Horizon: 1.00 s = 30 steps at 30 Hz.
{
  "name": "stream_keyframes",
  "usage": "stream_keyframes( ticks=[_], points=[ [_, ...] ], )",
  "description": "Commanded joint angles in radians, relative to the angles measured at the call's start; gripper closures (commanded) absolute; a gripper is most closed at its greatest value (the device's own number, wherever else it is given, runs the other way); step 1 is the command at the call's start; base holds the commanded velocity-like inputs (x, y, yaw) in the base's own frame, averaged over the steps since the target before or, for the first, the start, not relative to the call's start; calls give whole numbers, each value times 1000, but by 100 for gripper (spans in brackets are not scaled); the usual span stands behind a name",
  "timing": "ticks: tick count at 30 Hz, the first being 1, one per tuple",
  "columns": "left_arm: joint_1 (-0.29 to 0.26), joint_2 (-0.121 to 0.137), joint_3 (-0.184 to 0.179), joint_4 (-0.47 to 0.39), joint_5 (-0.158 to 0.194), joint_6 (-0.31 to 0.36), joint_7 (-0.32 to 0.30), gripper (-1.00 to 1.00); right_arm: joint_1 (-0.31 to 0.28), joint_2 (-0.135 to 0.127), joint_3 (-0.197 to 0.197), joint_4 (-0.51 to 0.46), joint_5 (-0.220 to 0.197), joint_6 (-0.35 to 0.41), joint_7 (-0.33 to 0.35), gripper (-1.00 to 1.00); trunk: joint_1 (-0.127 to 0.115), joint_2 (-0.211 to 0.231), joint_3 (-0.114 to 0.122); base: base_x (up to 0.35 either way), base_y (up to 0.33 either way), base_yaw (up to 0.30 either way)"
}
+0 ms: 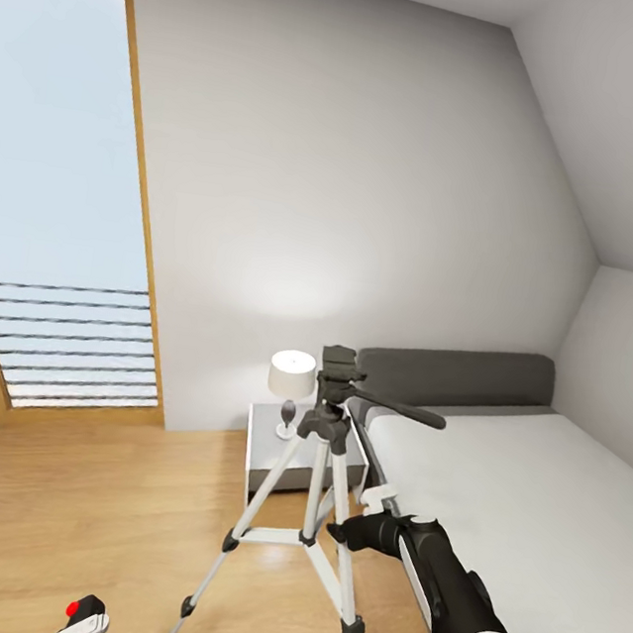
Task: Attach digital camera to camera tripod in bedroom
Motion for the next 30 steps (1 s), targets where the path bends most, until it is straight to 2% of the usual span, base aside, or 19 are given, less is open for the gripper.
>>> stream_keyframes(
  ticks=[1, 20, 21, 30],
  points=[
    [0, 1, -9, -3, 6, 3, 9, 100, 0, 0, -1, 0, 10, 3, 7, -100, 0, -1, 0, 32, 17, 0],
    [0, 1, -9, -3, 6, 4, 9, 100, 0, 2, -1, 16, 9, 4, 5, -100, 0, -1, 0, 4, 2, 0],
    [0, 1, -9, -3, 6, 4, 9, 100, 0, 2, -1, 17, 9, 4, 5, 100, 0, -1, 0, 0, 0, 0],
    [0, 1, -9, -2, 6, 3, 9, 100, 0, 2, -1, 20, 9, 4, 4, 100, 0, -1, 0, 0, 0, 0]
  ],
)
